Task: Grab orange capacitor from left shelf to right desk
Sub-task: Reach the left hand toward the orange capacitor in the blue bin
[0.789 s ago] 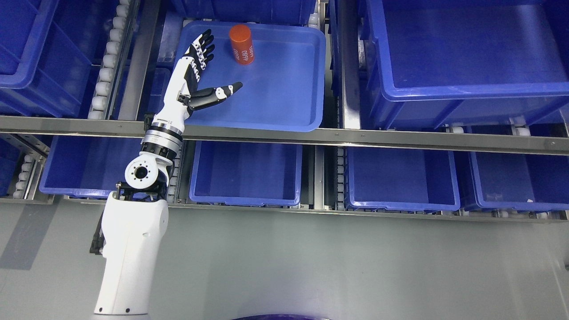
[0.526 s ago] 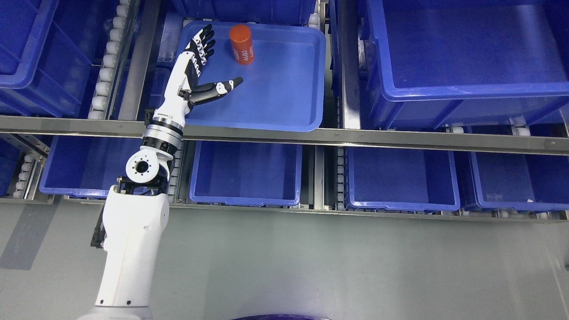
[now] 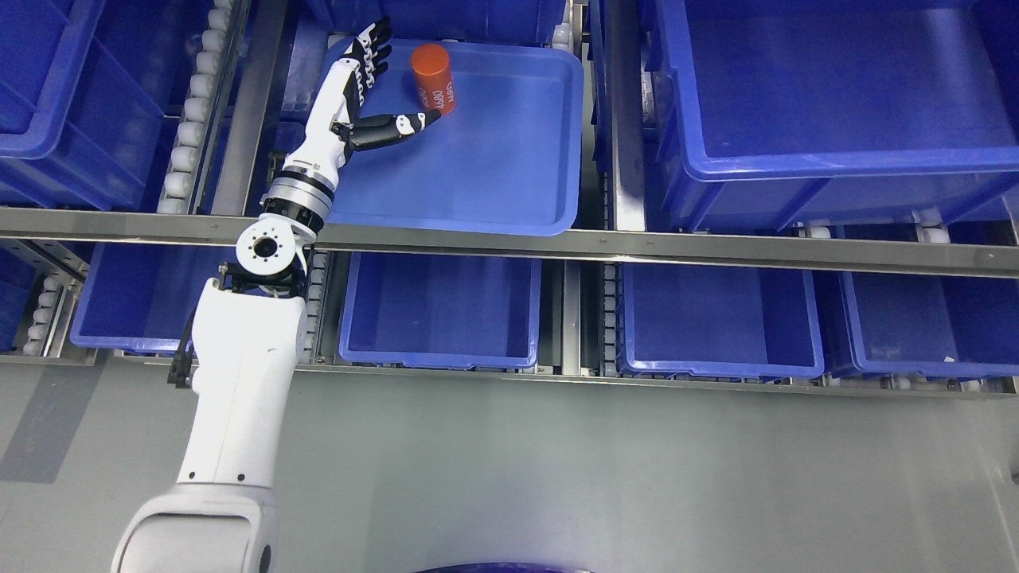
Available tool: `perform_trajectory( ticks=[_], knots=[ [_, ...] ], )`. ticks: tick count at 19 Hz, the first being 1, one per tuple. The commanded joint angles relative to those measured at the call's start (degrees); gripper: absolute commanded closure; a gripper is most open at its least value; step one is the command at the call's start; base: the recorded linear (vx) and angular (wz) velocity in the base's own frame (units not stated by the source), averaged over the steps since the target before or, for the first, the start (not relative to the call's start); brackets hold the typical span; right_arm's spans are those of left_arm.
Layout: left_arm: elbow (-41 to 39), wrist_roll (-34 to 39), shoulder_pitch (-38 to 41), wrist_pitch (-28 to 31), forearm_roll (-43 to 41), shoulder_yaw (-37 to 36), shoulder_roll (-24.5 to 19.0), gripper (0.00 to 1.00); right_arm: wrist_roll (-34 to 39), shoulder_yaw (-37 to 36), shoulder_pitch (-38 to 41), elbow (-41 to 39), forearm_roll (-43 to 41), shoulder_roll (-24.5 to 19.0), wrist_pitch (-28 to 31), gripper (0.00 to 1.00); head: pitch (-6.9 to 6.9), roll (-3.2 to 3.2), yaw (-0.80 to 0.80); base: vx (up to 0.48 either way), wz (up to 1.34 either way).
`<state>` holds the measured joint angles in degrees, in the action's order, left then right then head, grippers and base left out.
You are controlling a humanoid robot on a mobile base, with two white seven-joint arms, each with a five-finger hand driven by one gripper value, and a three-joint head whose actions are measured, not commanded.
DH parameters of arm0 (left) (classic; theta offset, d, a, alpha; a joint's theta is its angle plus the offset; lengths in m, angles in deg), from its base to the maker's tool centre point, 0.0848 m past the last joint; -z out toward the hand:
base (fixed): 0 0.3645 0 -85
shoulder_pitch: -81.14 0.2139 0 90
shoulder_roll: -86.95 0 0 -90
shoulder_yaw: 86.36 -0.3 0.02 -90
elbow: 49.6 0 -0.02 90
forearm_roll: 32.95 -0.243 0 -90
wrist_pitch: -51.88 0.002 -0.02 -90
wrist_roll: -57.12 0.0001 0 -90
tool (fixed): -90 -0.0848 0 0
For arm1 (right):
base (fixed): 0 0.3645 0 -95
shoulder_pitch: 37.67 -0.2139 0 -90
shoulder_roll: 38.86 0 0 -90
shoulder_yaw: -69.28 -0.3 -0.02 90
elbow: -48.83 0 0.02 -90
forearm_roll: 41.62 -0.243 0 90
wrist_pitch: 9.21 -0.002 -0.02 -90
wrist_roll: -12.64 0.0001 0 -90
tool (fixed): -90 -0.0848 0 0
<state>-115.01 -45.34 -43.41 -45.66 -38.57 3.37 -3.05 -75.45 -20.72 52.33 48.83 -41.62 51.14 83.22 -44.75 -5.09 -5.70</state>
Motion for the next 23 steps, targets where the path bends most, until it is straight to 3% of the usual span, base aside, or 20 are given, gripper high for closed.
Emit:
perform_trajectory(
  ticks=[1, 14, 18, 23],
  knots=[
    [12.85, -0.37, -3.94, -0.01, -1.23, -2.71, -1.00, 0.03, -0.06, -0.62, -0.09, -1.93, 0.26, 1.00, -0.14, 0.00, 0.00, 0.00, 0.00, 0.000, 0.00],
    [22.34, -0.28, -10.80, -2.30, -0.79, -3.42, -1.00, 0.17, -0.06, -0.62, -0.09, -1.93, 0.26, 1.00, -0.14, 0.00, 0.00, 0.00, 0.00, 0.000, 0.00],
    [23.48, -0.55, -11.06, -2.30, 2.10, -4.29, -1.00, 0.27, -0.06, -0.62, -0.09, -1.93, 0.26, 1.00, -0.14, 0.00, 0.00, 0.00, 0.00, 0.000, 0.00],
    [23.84, -0.63, -12.38, -2.30, 2.99, -6.49, -1.00, 0.25, -0.06, -0.62, -0.09, -1.93, 0.26, 1.00, -0.14, 0.00, 0.00, 0.00, 0.00, 0.000, 0.00]
  ],
)
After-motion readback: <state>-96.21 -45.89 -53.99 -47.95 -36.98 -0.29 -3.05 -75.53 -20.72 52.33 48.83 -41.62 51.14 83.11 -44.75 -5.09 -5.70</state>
